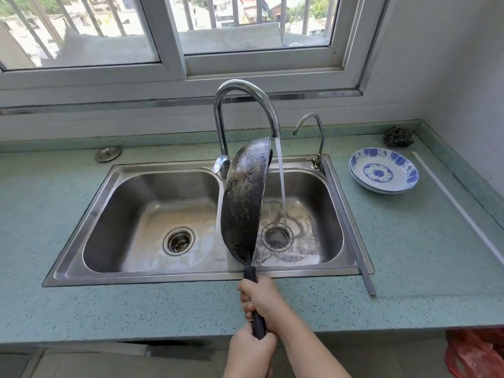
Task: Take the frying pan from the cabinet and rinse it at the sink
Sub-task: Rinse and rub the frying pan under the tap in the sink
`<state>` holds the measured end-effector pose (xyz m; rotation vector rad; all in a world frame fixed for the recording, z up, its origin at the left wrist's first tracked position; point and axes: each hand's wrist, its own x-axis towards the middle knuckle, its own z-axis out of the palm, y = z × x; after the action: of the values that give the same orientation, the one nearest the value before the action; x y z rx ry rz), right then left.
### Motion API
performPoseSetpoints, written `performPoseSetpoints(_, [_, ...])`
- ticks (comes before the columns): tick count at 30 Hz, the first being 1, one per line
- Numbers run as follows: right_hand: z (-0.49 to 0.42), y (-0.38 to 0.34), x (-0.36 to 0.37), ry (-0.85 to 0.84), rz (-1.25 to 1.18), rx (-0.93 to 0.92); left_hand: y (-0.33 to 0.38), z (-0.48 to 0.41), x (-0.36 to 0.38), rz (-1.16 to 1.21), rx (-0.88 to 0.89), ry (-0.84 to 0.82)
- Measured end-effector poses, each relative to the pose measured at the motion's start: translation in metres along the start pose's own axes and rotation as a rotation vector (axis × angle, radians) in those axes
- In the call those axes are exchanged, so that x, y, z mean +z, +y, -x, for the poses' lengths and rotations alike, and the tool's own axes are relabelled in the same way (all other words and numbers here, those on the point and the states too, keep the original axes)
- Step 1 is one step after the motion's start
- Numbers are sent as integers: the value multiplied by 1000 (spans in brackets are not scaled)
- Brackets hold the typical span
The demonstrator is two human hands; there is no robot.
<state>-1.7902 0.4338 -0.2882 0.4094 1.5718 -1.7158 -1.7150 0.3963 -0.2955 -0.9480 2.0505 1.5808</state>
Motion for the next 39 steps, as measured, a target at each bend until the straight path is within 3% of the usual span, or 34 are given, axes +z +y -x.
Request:
performPoseSetpoints(12, [-5,4,-5,-98,-175,-45,8,3,-3,-151,23,125])
performPoseSetpoints(15, [-6,4,-8,-116,-195,-50,8,3,-2,-113,-7,82])
performPoseSetpoints(20, [-8,3,-15,-146,-240,-66,18,3,-3,153,-172,-172])
performPoseSetpoints(24, [-7,1,-24,-178,-258,-82,19,0,3,120,-83,-79])
performPoseSetpoints(30, [-2,0,-26,108,-105,-167,19,1,14,109,-22,-45])
performPoseSetpoints(39, [-11,1,-30,113,-168,-196,17,-6,18,-56,55,33])
